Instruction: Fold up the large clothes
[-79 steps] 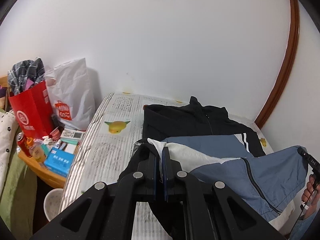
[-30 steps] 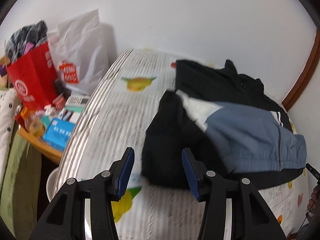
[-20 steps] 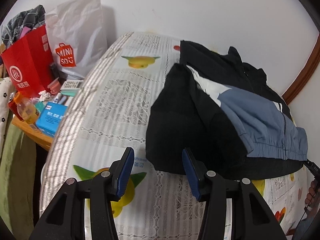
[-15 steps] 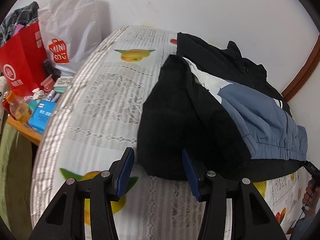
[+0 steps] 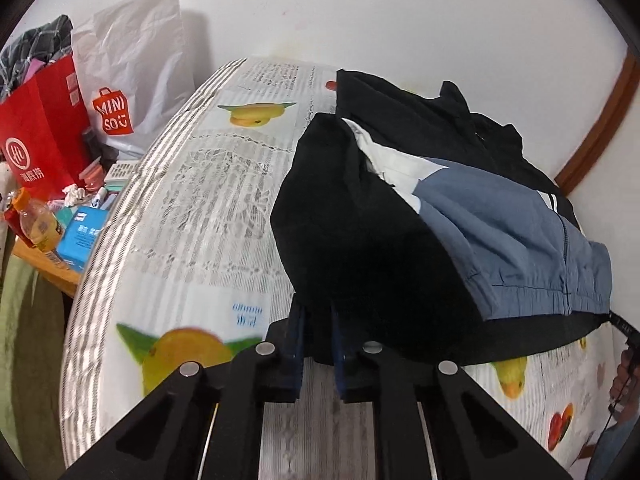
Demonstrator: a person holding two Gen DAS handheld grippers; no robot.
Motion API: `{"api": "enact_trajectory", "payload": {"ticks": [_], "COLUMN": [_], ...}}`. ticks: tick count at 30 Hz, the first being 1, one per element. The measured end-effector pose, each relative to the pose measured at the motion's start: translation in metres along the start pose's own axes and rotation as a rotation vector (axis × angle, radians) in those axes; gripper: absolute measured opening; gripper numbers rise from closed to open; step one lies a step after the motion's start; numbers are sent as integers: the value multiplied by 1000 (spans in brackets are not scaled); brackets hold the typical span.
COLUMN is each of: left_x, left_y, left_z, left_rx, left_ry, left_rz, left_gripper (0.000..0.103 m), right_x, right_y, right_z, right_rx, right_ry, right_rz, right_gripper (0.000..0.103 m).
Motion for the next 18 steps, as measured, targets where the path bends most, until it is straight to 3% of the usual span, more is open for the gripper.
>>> {"api": "enact_trajectory", "payload": {"ticks": [11,18], "left_x": [51,59], "left_y": [-36,-50], "left_z": [-3,-2], "left_rx": [-20,-50], "left_ry": [30,28], "left_rz": [-25,-15], "left_gripper": [11,18], "right_x": [25,40], "right_y": [-30,-44], "right_z": [11,40], "right_rx": [-39,101], "right_ry": [-23,-21], "right_rz": [-7,-10], "right_gripper": [9,11]}}
Point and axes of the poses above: each gripper's, at about its wrist camera, not at the fingertips, and y roughly the way its jaws point, z to its right, x to its underside, the point moved 4 cm from there along y, roughly the way its jaws point, and after that the axes turned 2 degrees about z, right-handed, at the moved point
